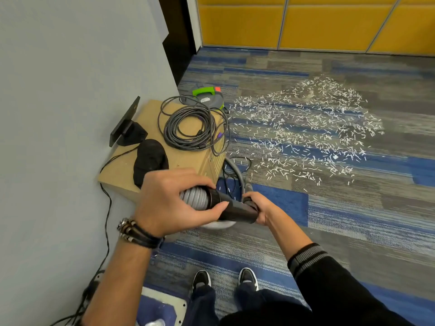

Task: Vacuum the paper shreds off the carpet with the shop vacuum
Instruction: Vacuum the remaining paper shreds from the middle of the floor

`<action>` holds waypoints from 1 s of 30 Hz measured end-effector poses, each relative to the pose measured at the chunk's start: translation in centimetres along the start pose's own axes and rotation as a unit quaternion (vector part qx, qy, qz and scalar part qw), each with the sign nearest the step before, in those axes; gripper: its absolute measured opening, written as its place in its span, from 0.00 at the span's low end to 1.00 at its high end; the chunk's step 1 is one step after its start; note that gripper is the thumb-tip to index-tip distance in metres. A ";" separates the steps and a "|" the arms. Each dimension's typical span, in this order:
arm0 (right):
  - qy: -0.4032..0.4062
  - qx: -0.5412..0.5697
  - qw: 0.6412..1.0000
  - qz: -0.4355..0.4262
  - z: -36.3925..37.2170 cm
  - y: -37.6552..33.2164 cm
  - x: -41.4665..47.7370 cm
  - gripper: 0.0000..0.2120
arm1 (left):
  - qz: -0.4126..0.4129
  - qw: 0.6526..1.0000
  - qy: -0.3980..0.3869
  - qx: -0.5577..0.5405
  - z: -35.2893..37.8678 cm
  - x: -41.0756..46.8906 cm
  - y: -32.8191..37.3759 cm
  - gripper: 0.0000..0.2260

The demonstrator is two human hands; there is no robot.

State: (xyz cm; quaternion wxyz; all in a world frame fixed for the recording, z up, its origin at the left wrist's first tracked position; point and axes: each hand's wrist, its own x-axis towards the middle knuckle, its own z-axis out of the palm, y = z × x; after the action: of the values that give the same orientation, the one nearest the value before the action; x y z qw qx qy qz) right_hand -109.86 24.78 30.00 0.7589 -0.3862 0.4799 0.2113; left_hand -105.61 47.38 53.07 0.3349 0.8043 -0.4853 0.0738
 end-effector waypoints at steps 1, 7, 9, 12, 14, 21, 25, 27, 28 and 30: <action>-0.011 0.013 1.000 -0.004 0.4 -0.2 -0.1 0.08 | 0.014 1.000 0.003 0.012 -0.5 0.7 0.4 0.13; -0.027 0.031 0.999 -0.002 0.4 0.4 -0.4 0.08 | 0.030 0.999 -0.027 0.026 -1.2 1.4 1.5 0.14; -0.016 0.023 1.000 -0.003 -0.3 1.4 0.0 0.09 | 0.020 0.999 -0.048 0.010 0.0 1.0 1.5 0.14; -0.007 0.037 0.999 0.020 -1.3 3.1 -0.2 0.08 | 0.015 0.997 -0.067 -0.032 1.2 0.5 1.9 0.15; -0.023 0.065 0.997 0.027 -1.7 3.6 -0.7 0.07 | 0.020 0.997 -0.064 -0.042 1.0 0.6 2.4 0.15; -0.047 0.065 0.997 -0.001 -0.6 1.0 -3.4 0.07 | 0.049 0.999 -0.010 -0.002 -3.4 3.3 3.5 0.15; -0.066 0.052 0.996 -0.017 0.5 -0.1 -3.1 0.12 | 0.074 0.997 -0.015 0.011 -3.9 3.8 4.1 0.15; -0.051 0.032 0.998 -0.018 0.9 0.1 -2.7 0.13 | 0.071 0.997 -0.023 0.016 -3.2 3.4 3.8 0.15; -0.046 0.028 0.998 -0.011 1.0 0.5 -2.5 0.13 | 0.066 0.997 -0.029 0.019 -2.7 3.1 3.5 0.14; -0.034 0.015 0.999 0.003 1.3 1.6 -2.3 0.13 | 0.048 0.998 -0.045 0.012 -1.5 2.3 2.8 0.15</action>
State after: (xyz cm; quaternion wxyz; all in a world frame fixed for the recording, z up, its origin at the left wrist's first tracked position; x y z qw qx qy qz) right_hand -111.25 26.87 31.77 0.7800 -0.3657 0.4579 0.2194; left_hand -106.42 45.78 56.58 0.2991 0.7865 -0.5370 0.0593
